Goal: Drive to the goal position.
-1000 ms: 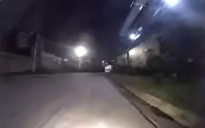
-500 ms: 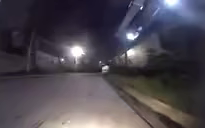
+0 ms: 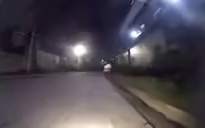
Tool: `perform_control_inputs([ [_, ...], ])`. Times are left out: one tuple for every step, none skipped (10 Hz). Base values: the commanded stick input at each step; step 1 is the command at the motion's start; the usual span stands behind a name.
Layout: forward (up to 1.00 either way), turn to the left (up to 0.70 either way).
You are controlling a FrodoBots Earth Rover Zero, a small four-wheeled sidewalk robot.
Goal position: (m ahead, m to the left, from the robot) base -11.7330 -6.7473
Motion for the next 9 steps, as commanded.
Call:
perform_control_inputs([
  [0.70,0.00],
  [0.70,0.00],
  [0.70,0.00],
  [0.70,0.00],
  [0.70,0.00],
  [0.70,0.00],
  [0.70,0.00],
  [0.70,0.00],
  [0.70,0.00],
])
